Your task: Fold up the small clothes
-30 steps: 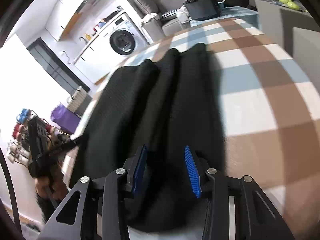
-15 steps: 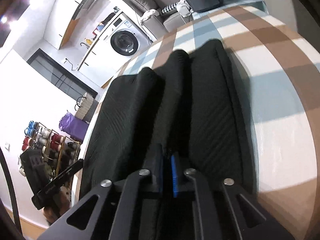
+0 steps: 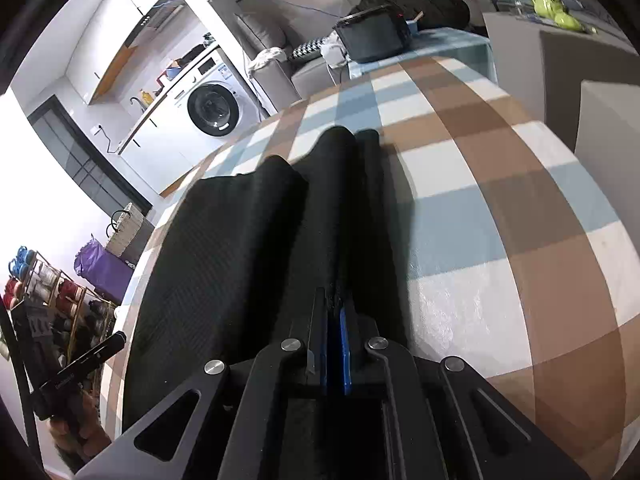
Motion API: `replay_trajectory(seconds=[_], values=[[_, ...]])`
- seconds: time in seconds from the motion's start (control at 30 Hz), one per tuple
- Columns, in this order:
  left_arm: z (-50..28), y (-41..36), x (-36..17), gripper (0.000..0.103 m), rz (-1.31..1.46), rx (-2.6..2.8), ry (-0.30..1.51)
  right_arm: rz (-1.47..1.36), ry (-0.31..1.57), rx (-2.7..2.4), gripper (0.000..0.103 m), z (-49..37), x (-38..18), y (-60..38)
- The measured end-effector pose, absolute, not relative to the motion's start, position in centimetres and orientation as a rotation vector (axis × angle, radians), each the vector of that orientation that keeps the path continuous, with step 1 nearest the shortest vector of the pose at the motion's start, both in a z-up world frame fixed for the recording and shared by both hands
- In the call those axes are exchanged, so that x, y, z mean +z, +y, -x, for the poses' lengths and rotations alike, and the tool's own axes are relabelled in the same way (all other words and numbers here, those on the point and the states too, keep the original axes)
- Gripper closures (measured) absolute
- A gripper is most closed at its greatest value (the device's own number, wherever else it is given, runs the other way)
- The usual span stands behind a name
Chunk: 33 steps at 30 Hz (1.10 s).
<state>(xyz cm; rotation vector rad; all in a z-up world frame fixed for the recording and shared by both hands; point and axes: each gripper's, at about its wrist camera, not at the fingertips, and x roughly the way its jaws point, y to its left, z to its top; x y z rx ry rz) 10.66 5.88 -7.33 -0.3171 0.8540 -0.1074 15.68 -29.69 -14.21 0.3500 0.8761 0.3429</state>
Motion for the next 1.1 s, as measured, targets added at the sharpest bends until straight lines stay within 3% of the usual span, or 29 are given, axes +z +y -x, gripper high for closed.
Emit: replay_trajectory(seconds=[0.13, 0.27, 0.53, 0.6, 0.7, 0.83, 1.0, 1.1], values=[[-10.4, 5.4, -7.3, 0.052, 0.324, -0.12, 0.857, -0.349, 0.893, 0.371, 0.095, -15.2, -13.7, -30.2], [-10.1, 4.5, -7.3, 0.052, 0.299, -0.139, 0.863, -0.501, 0.974, 0.507, 0.078, -13.2, -14.8, -31.0], [-9.4, 3.1, -7.1, 0.052, 0.268, -0.173, 0.872, -0.504, 0.96, 0.522, 0.078, -7.3, -15.8, -32.0], [-9.2, 2.8, -7.0, 0.052, 0.26, -0.172, 0.873, -0.482, 0.973, 0.507, 0.089, -7.8, -16.1, -31.8], [-8.7, 2.8, -6.6, 0.052, 0.268, -0.184, 0.866, -0.507, 0.824, 0.59, 0.091, -6.7, -14.5, -32.1], [-8.4, 2.7, -6.3, 0.052, 0.277, -0.191, 0.857, -0.369, 0.969, 0.48, 0.092, -7.7, -15.8, -31.4], [-8.7, 1.8, -5.7, 0.052, 0.277, -0.231, 0.842, -0.374, 0.903, 0.408, 0.069, -7.4, -13.4, -31.9], [-8.7, 0.3, -5.5, 0.047, 0.282, -0.303, 0.831, -0.38, 0.85, 0.444, 0.063, -7.8, -11.9, -31.1]])
